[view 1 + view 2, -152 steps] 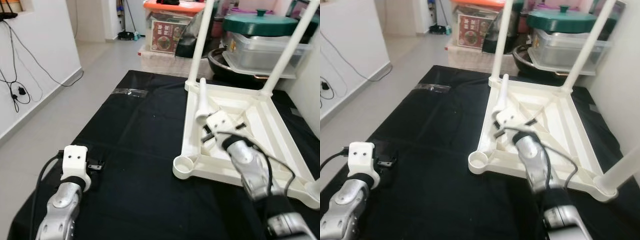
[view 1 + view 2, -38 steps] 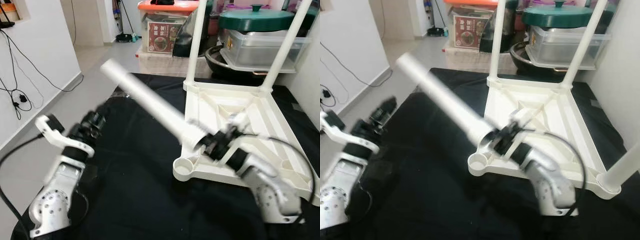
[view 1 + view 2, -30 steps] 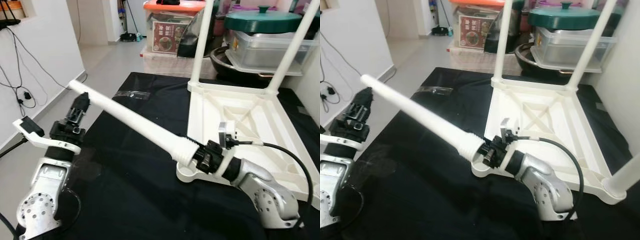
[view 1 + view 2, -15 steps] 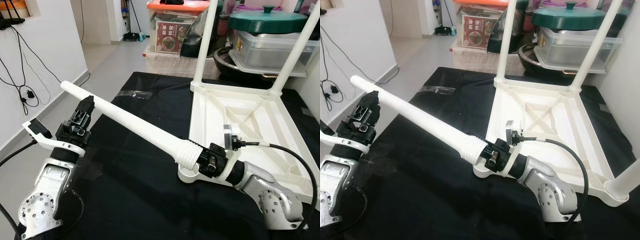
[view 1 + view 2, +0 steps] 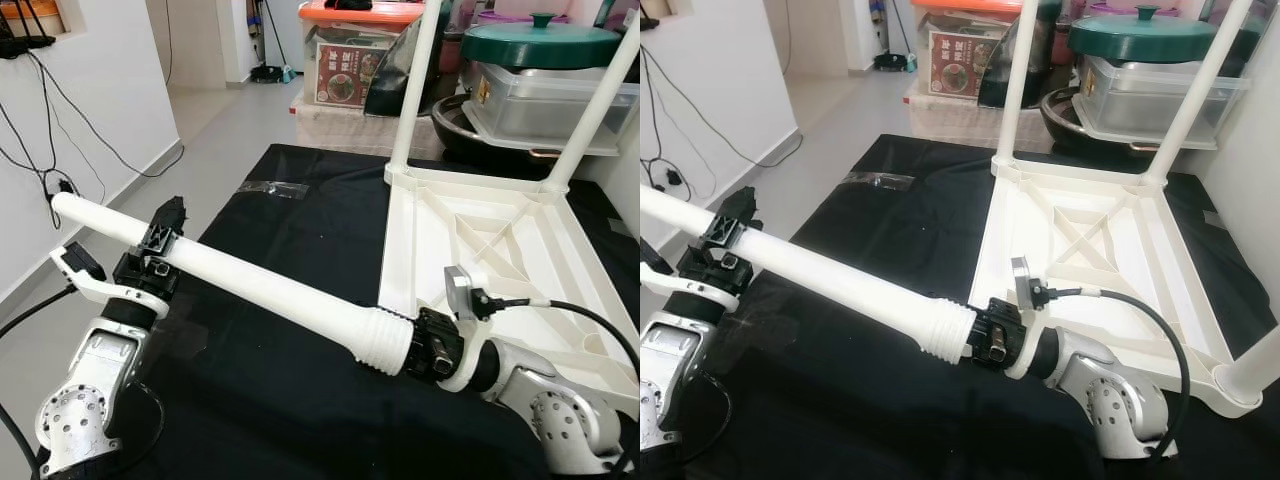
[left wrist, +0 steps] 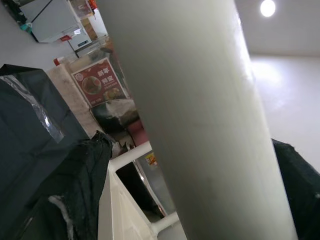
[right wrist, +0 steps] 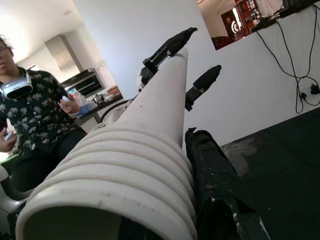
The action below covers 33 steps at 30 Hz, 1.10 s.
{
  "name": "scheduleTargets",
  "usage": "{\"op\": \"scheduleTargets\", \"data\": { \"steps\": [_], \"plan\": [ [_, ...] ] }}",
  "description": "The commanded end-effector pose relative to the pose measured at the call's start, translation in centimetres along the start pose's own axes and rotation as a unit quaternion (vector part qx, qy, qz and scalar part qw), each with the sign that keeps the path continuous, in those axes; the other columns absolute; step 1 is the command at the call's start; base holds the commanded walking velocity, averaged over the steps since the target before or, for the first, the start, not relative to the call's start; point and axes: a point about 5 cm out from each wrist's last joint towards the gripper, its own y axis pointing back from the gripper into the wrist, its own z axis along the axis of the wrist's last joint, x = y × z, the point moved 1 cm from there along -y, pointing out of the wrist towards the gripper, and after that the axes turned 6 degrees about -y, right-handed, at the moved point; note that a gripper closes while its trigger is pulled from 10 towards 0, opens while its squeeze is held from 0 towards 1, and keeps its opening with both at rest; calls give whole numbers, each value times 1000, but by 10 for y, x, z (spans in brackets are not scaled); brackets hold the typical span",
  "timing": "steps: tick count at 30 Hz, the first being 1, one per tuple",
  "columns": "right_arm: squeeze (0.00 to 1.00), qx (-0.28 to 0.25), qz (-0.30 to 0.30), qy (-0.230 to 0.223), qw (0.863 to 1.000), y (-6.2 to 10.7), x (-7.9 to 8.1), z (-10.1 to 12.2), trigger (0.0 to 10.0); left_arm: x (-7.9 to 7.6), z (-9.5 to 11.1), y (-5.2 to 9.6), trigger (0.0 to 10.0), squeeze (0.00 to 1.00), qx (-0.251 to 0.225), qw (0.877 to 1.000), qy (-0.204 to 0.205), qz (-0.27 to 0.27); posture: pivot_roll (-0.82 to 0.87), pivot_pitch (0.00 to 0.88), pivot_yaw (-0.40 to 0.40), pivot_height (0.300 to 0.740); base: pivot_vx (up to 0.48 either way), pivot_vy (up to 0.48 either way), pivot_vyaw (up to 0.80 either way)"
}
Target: Building children table
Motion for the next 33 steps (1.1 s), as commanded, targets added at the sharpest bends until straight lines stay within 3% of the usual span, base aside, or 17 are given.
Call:
{"op": "scheduleTargets", "data": {
  "steps": [1, 4, 5, 15, 16, 18, 19, 22, 23, 24, 30, 33],
  "plan": [
    [0, 19, 32, -14, 999, -1, 2, -8, 0, -2, 1, -1, 667, 0, 0, 1000, -8, -7, 61, 0, -40, 740, 0, 0, 0],
    [0, 26, 25, -17, 999, 1, -1, -11, 0, -5, 2, -1, 667, 0, -5, 1000, -10, -18, 61, 0, -40, 740, 0, 0, 0],
    [0, 26, 16, -17, 999, 2, -4, -12, 0, -9, 4, 0, 0, 0, -9, 999, -18, -31, 66, 0, -43, 740, 0, 0, 0],
    [0, 14, -48, 16, 999, -2, -22, -6, 0, -10, 3, 3, 0, 0, -7, 999, -37, -23, 74, 0, -44, 740, 0, 0, 0],
    [0, 10, -96, 30, 995, -3, -34, -5, 8549, -11, 4, 2, 0, 0, -9, 999, -36, -23, 77, 0, -43, 740, 0, 0, 0],
    [0, 8, -129, 40, 991, -3, -42, -4, 8549, -12, 4, 1, 0, 0, -10, 999, -36, -22, 77, 0, -43, 740, 0, 0, 0],
    [0, 4, -162, 51, 985, -3, -50, -3, 10000, -13, 5, -1, 0, 0, -11, 999, -36, -20, 77, 0, -43, 740, 0, 0, 0],
    [0, 1, -181, 56, 982, -2, -54, -3, 10000, -13, 6, -2, 0, 0, -11, 999, -36, -19, 77, 0, -43, 740, 0, 0, 0],
    [263, -1, -192, 63, 979, -2, -57, -2, 10000, -13, 6, -3, 0, 0, -12, 999, -35, -19, 76, 0, -40, 740, 0, 0, 0],
    [1000, -5, -205, 73, 976, -1, -60, -2, 10000, -15, 6, -4, 0, 0, -15, 999, -34, -20, 76, 0, -39, 740, 0, 0, 0],
    [1000, -3, -232, 93, 968, 2, -67, -5, 10000, -17, 8, -6, 0, 0, -26, 999, -34, -13, 74, 0, -41, 740, 0, 0, 0],
    [1000, 2, -229, 83, 970, 4, -67, -10, 10000, -15, 8, -7, 0, 0, -31, 999, -35, -2, 71, 0, -40, 740, 0, 0, 0]
  ]
}}
